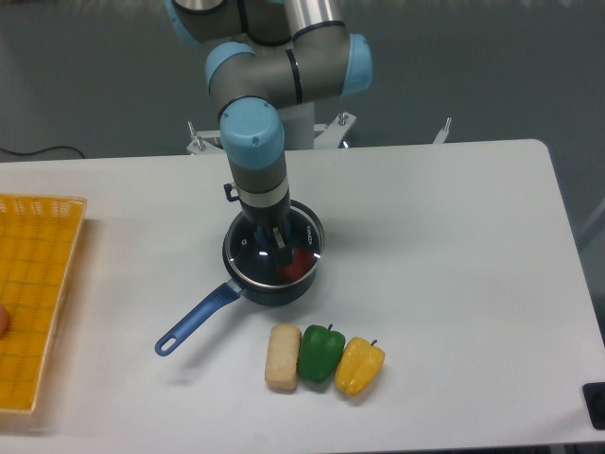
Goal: Close the pot lid
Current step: 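Hold the lid on the saucepan and adjust its seating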
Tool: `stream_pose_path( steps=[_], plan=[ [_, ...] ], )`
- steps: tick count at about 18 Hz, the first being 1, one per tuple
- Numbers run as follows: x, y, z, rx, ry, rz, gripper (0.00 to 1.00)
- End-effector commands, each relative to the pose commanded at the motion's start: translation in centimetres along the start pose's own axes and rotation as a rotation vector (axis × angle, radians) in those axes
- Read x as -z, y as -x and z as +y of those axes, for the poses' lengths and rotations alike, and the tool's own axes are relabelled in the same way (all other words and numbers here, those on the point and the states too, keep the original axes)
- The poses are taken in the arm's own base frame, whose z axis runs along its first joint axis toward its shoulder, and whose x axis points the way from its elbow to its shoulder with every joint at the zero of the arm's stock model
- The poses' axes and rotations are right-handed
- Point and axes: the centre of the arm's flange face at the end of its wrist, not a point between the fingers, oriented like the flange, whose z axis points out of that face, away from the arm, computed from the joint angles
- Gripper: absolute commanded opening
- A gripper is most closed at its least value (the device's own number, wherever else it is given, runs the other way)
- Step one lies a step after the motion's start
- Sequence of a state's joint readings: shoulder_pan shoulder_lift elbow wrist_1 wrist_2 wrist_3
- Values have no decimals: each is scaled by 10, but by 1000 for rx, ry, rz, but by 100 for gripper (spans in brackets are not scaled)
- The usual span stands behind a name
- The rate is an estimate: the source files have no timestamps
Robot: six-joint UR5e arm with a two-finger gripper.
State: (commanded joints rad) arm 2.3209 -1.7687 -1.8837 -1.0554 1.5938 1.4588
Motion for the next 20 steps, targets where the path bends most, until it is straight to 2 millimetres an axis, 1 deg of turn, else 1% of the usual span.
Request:
stream_pose_path(
  steps=[1,8,20],
  plan=[
    [-3,-1,0,0,1,5,28],
    [-10,1,-1,3,0,12,28],
    [-13,2,-3,17,0,9,28]
  ],
)
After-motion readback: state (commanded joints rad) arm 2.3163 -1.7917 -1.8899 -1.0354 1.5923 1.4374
